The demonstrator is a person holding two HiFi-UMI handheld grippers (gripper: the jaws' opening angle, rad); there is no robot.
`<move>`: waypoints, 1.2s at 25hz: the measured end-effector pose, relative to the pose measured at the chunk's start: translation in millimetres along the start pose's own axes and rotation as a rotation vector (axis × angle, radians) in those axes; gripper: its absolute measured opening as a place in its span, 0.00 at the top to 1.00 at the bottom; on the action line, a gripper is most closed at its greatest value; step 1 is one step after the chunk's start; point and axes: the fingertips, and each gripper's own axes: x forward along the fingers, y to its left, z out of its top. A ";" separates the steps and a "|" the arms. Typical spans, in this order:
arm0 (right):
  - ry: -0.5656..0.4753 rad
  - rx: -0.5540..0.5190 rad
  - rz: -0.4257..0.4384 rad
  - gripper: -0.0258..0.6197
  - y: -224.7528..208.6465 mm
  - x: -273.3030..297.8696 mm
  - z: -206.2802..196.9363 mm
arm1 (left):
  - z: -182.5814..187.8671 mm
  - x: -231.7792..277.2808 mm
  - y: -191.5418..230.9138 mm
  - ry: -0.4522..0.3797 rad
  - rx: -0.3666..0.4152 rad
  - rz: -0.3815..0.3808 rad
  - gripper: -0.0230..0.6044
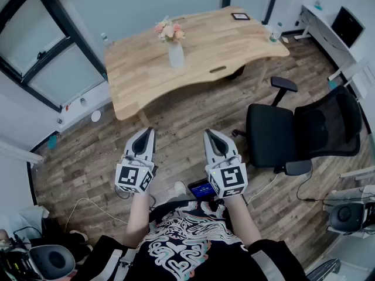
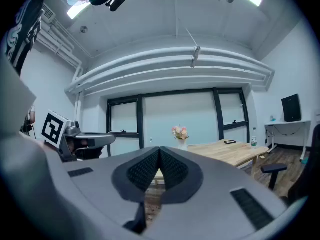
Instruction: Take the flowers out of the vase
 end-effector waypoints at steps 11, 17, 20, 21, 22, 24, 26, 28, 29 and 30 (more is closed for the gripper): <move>0.001 0.000 0.022 0.95 -1.1 -16.3 0.6 | 1.0 -10.4 -22.1 -0.003 -0.003 0.006 0.96; -0.035 0.079 0.143 0.95 5.7 -39.8 -0.1 | -3.8 -21.0 -41.7 -0.009 -0.045 0.009 0.96; -0.028 0.095 0.179 0.95 4.2 -46.9 -0.2 | -7.2 -20.1 -48.9 -0.010 -0.064 0.002 0.96; -0.034 0.124 0.215 0.95 6.3 -47.7 2.1 | -7.4 -19.7 -50.5 -0.019 -0.082 -0.010 0.96; -0.043 0.153 0.247 0.95 8.4 -48.0 4.9 | -6.7 -20.0 -51.7 -0.033 -0.105 -0.022 0.96; -0.057 0.167 0.262 0.95 7.7 -46.9 9.5 | -3.9 -20.4 -52.5 -0.055 -0.137 -0.035 0.96; -0.046 0.126 0.212 0.95 -1.2 -43.8 8.8 | -2.8 -16.7 -53.0 -0.042 -0.117 -0.028 0.96; 0.000 0.076 0.151 0.95 -12.6 -38.1 2.6 | -1.8 -9.4 -51.6 -0.024 -0.079 -0.012 0.96; 0.025 0.063 0.135 0.95 -16.9 -35.2 -1.1 | -1.9 -5.3 -50.3 -0.021 -0.068 -0.007 0.96; 0.044 0.062 0.130 0.95 -20.1 -32.9 -4.3 | -3.1 -1.5 -48.9 -0.018 -0.064 -0.004 0.96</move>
